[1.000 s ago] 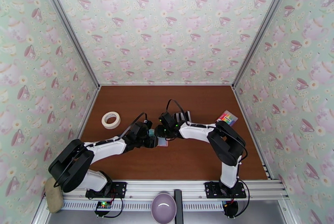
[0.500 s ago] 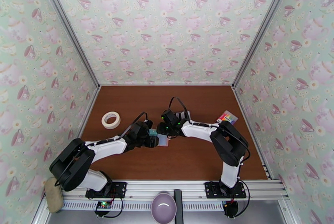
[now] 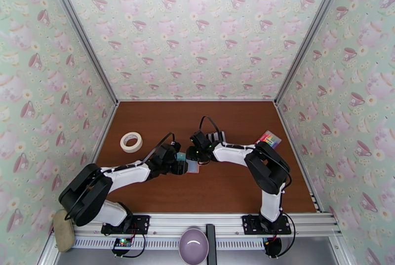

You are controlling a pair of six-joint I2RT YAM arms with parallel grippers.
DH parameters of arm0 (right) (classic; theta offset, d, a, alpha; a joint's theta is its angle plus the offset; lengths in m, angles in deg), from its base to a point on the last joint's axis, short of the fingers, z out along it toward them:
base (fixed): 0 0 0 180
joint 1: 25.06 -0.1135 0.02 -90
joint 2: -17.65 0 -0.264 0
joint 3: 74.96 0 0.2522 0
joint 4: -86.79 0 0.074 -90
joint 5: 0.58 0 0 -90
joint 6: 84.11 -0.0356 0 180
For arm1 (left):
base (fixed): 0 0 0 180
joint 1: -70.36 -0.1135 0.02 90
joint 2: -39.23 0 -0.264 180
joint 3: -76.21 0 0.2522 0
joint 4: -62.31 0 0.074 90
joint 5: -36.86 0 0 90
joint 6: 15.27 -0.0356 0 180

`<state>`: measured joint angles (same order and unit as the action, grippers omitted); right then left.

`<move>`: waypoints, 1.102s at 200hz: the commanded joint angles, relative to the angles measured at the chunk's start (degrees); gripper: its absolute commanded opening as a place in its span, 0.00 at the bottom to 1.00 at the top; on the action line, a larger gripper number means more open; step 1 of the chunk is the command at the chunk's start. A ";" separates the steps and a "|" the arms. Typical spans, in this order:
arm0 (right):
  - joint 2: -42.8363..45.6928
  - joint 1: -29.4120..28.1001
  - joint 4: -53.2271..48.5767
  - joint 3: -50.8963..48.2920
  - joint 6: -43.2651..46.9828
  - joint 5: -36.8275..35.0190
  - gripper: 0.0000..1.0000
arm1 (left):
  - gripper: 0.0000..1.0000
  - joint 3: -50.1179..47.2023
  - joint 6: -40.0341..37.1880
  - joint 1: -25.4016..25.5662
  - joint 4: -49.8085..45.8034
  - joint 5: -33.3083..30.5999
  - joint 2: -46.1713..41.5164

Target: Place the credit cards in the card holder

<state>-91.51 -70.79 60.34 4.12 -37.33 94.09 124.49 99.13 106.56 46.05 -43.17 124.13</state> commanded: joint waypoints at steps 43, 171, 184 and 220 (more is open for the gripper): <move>-1.50 -1.16 0.69 0.45 -0.88 1.83 0.40 | 0.68 0.03 0.45 -0.07 -3.83 -1.17 3.86; -0.07 -2.02 5.19 -1.44 -3.87 5.44 0.40 | 0.69 1.26 1.48 -0.17 -4.55 -0.88 6.32; -0.42 -2.03 5.39 -1.44 -3.96 5.75 0.39 | 0.68 0.83 1.77 -0.40 -3.44 0.45 5.81; 0.11 -2.05 8.29 -3.14 -5.53 6.80 0.39 | 0.74 0.51 1.33 -0.42 -2.78 1.56 5.96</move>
<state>-91.67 -71.62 65.35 2.70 -40.98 97.83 126.74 99.99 106.39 46.22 -42.34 126.67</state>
